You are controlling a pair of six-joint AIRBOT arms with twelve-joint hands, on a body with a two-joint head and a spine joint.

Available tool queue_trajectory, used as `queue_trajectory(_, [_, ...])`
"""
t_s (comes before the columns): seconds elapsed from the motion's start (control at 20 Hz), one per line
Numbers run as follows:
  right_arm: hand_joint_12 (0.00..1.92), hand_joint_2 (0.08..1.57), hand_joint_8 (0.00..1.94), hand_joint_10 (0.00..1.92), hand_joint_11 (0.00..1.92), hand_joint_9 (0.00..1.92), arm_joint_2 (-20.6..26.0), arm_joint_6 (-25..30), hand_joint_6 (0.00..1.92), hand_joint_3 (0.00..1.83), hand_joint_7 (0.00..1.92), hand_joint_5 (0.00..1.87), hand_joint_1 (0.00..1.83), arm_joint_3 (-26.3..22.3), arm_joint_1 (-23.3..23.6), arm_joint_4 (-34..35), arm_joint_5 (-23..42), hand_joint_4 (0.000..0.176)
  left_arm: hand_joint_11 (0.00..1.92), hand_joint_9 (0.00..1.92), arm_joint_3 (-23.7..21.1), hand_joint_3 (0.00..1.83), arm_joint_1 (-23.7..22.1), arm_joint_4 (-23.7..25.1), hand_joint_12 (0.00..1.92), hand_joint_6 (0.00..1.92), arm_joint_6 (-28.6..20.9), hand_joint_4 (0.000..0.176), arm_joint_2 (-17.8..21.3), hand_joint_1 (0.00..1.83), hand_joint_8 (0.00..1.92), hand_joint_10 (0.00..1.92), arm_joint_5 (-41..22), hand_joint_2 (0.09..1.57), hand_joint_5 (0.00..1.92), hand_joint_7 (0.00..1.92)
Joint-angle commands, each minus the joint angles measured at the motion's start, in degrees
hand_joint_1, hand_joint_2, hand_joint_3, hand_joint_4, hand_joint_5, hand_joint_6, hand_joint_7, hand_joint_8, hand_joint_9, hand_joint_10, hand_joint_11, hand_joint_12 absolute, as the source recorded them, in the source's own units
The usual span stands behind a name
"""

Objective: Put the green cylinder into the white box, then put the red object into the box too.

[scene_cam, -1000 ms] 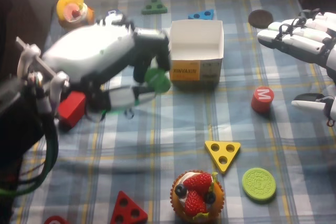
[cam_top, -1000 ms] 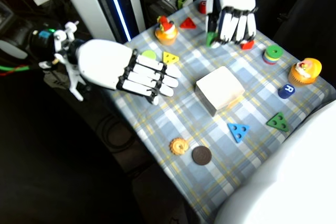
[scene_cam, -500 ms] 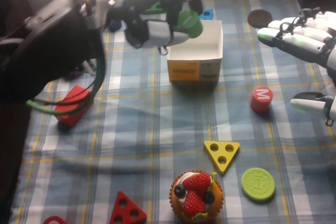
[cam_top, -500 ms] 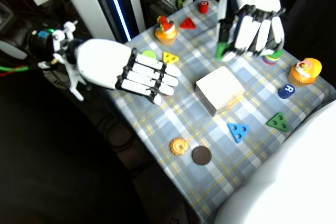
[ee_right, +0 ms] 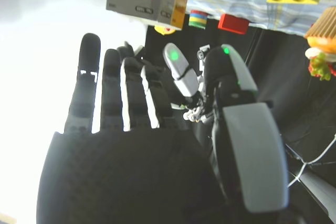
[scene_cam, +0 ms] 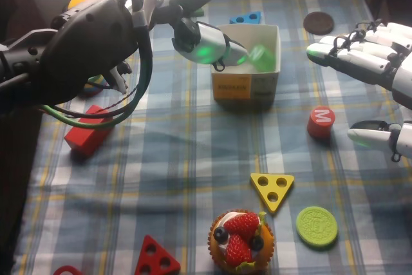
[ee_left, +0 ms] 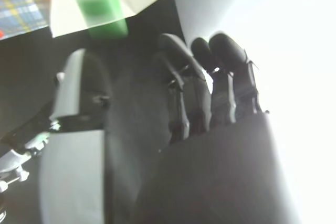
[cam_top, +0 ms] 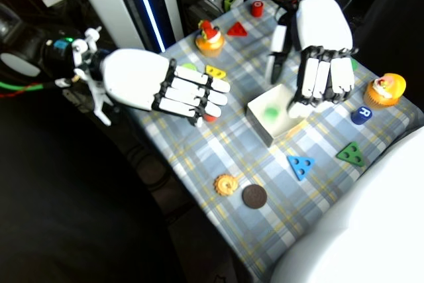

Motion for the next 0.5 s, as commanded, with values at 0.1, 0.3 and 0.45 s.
queue_trajectory(0.1, [1.43,1.29,0.01,0.53,0.0,0.0,-0.8,1.1,0.04,0.0,0.13,0.04,0.6,0.7,0.3,-0.6,5.7,0.0,0.0,0.0,-1.9,0.04,-0.1,1.1,1.41,0.09,-0.8,0.09,1.9,0.57,0.07,0.61,-8.7,1.18,0.17,0.22])
queue_trajectory(0.3, [1.46,1.27,0.04,0.73,0.0,0.0,-2.3,2.0,0.12,0.0,0.22,0.14,0.7,2.1,0.5,-0.7,4.3,0.0,0.0,0.01,-6.6,0.01,1.8,6.3,0.46,0.03,-8.3,0.084,6.7,0.21,0.0,0.15,-14.4,1.4,0.11,0.14])
queue_trajectory(0.45, [1.55,1.24,0.06,0.86,0.0,0.03,-4.4,2.0,0.18,0.0,0.35,0.25,0.87,3.8,1.8,-0.7,1.6,0.0,0.0,0.04,-11.3,0.0,4.7,8.8,0.53,0.05,-9.6,0.068,10.3,0.34,0.01,0.18,-20.4,1.42,0.19,0.19])
